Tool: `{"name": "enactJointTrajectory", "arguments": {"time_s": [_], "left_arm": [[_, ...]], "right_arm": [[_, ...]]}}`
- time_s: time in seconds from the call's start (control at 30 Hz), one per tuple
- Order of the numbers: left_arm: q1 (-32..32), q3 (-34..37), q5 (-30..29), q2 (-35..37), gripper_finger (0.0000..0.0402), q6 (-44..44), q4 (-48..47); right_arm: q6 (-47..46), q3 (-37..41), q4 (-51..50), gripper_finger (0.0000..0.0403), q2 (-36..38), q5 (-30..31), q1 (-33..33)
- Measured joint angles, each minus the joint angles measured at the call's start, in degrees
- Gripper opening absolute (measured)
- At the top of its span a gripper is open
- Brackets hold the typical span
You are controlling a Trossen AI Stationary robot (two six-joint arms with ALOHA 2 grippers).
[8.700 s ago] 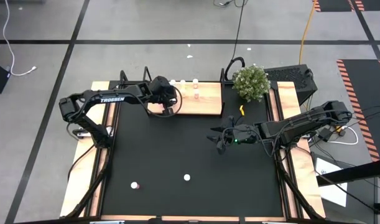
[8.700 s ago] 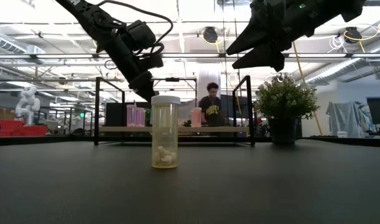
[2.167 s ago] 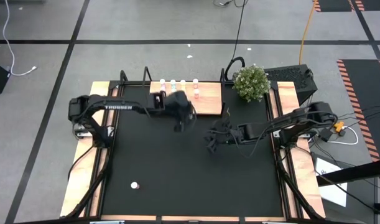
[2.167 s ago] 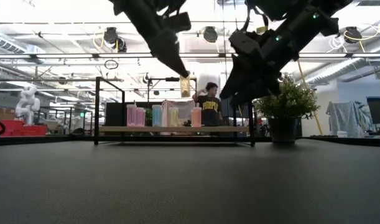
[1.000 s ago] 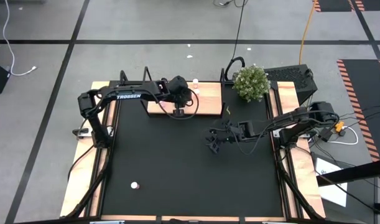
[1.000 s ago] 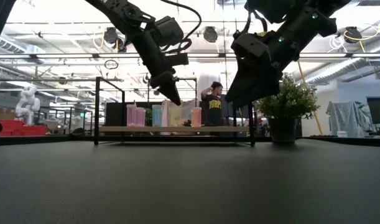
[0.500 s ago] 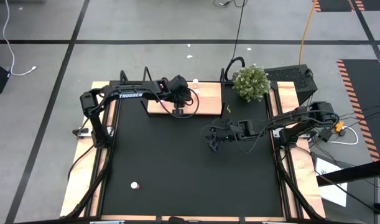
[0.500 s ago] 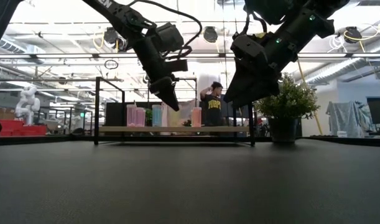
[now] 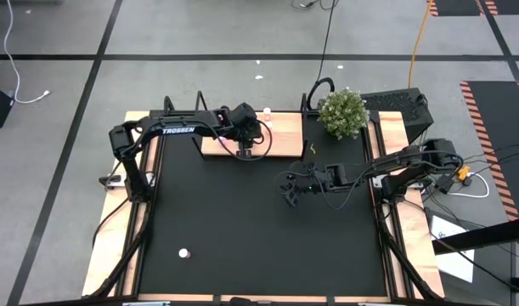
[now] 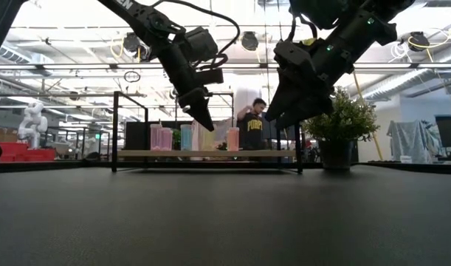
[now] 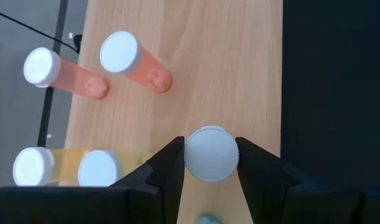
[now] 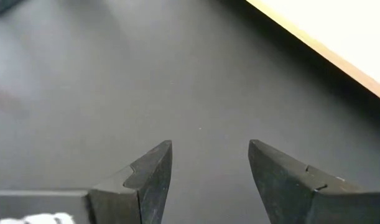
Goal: Pick and place medicine bottles onto shelf by color
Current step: Put the yellow medicine bottle on the shelf aligned with the other yellow medicine bottle, then put the red medicine bottle on the shelf aligned with the other red medicine bottle
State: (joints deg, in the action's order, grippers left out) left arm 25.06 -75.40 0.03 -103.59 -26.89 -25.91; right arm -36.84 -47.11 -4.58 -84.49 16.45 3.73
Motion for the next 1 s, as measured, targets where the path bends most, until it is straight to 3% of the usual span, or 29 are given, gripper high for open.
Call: {"name": "enactJointTrajectory", "arguments": {"time_s": [0.17, 0.4, 0.63, 0.83, 0.93, 1.0], "left_arm": [[0.07, 0.00, 0.00, 0.00, 0.0153, -0.04, 0.01], [0.06, 0.00, -0.56, 0.00, 0.0229, -0.02, 0.00], [-1.32, 0.07, -9.19, 3.18, 0.0302, -3.56, -1.06], [-5.18, -0.03, -11.08, 10.88, 0.0330, -1.88, -2.57], [-7.86, -0.04, -11.35, 15.23, 0.0330, 4.97, -2.85], [-10.03, -0.04, -14.63, 17.68, 0.0328, 12.13, -3.37]], "right_arm": [[-2.61, 0.00, 0.01, 0.0206, 0.02, 0.14, 0.00], [-3.04, -0.02, 0.14, 0.0206, 0.94, 0.15, 0.00], [-1.10, -0.02, 2.38, 0.0206, 1.58, -0.29, 0.12], [8.79, -0.02, 14.59, 0.0206, 1.57, -9.70, 0.42], [8.67, -0.02, 21.22, 0.0206, 1.57, -16.15, 0.41], [7.52, -0.04, 24.95, 0.0206, 1.57, -20.03, 0.10]]}}
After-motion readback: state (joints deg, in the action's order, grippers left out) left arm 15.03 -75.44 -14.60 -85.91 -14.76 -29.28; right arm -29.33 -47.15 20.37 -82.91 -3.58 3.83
